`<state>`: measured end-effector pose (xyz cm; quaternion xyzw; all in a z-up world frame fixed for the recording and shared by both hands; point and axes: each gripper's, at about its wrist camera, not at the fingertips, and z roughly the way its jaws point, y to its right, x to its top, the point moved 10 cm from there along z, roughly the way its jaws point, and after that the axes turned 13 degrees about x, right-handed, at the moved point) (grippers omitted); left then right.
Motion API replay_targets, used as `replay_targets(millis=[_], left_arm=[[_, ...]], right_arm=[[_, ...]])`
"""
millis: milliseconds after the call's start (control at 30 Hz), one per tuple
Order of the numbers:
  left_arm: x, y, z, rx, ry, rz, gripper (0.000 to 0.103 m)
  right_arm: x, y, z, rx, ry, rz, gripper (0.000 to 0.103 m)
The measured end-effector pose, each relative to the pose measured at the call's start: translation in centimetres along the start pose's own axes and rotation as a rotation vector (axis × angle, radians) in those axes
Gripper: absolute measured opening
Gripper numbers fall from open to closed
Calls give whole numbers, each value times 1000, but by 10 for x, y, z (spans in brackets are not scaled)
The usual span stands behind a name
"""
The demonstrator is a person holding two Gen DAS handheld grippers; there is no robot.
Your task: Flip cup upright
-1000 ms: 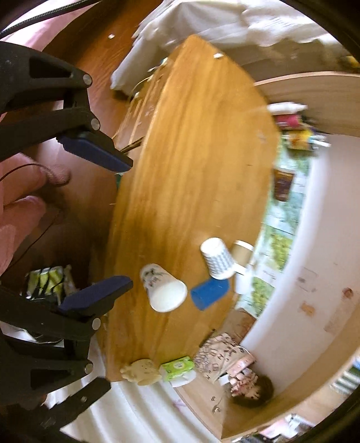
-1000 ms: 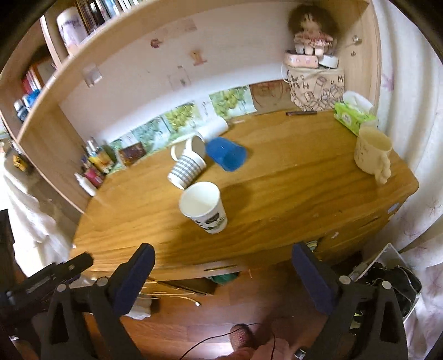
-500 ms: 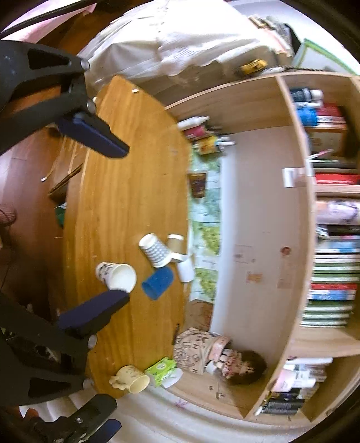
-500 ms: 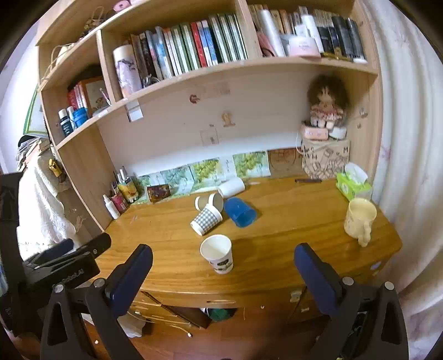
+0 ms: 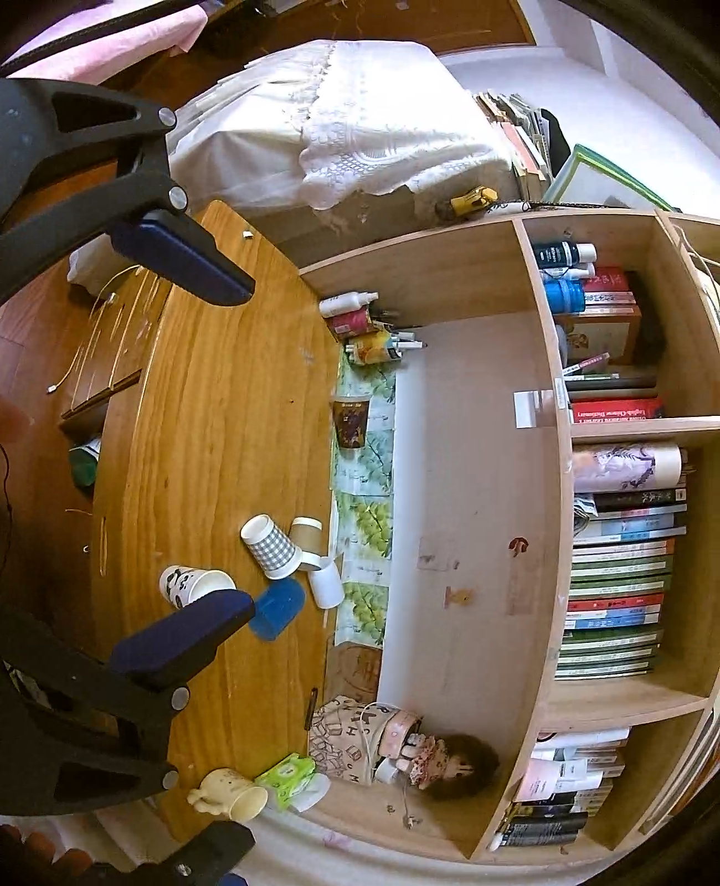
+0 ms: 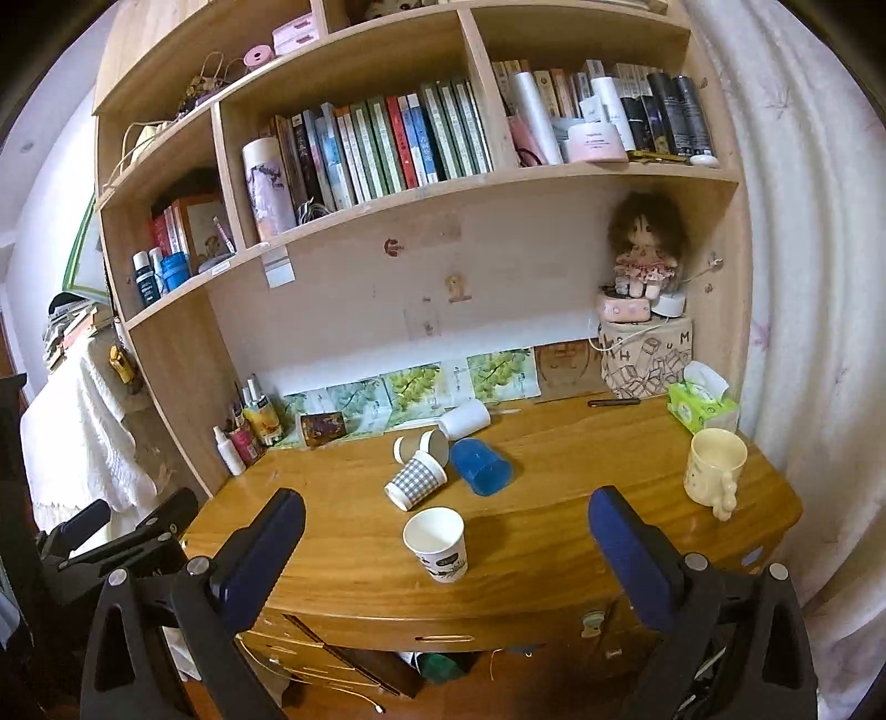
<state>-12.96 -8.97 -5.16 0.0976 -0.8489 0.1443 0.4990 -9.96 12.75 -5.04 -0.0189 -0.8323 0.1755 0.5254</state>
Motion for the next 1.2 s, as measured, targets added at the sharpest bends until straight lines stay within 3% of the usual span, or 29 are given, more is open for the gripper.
replay_targets(millis=[533,1200], left_arm=[[8,-4,8,-6,15,-38,102],[17,25,24,-17,29,-15,102]], right_arm=[[-1,1,19,3,-22,6,102],[6,14,48,17,-53,-16,102]])
